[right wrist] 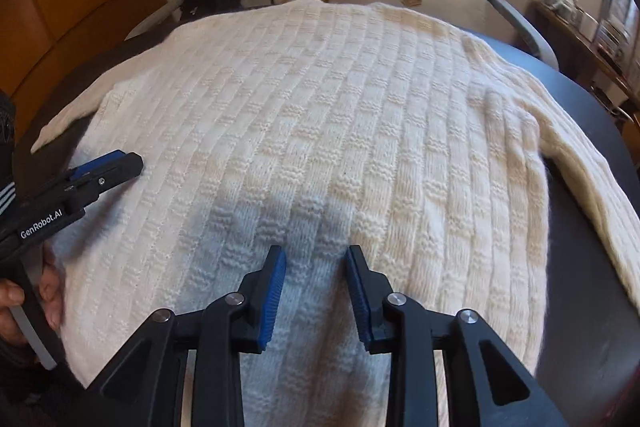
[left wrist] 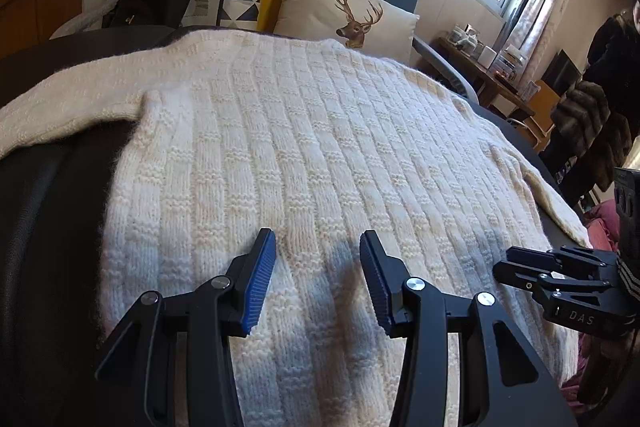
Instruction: Fold clothes
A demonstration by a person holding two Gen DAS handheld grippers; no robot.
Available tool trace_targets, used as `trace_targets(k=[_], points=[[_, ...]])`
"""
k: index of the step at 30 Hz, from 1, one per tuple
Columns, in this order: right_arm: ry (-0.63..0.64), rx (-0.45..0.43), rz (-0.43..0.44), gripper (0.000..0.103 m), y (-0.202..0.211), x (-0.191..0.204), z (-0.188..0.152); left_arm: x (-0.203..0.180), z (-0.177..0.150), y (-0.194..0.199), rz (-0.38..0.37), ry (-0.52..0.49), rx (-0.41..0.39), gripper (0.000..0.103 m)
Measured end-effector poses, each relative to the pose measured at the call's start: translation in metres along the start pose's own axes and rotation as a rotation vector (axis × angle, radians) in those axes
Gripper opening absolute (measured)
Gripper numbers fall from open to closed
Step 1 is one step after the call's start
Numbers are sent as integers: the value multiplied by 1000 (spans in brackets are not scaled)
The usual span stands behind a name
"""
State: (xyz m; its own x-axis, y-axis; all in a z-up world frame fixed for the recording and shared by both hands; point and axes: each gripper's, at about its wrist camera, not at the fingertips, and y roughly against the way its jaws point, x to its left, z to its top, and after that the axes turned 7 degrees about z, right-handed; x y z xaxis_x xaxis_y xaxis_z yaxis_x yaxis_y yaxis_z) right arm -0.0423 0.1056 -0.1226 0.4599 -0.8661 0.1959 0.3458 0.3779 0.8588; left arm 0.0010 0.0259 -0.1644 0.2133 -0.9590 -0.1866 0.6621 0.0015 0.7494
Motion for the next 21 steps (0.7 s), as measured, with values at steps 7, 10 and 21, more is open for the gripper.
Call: trace_targets(k=[7, 10, 21], points=[[102, 63, 12, 38, -7, 6, 7, -28, 2, -8, 131, -162, 42, 59], [31, 71, 60, 40, -7, -3, 10, -33, 1, -8, 144, -161, 40, 62], [59, -20, 9, 40, 22, 11, 11, -30, 0, 3, 163, -129, 63, 63]])
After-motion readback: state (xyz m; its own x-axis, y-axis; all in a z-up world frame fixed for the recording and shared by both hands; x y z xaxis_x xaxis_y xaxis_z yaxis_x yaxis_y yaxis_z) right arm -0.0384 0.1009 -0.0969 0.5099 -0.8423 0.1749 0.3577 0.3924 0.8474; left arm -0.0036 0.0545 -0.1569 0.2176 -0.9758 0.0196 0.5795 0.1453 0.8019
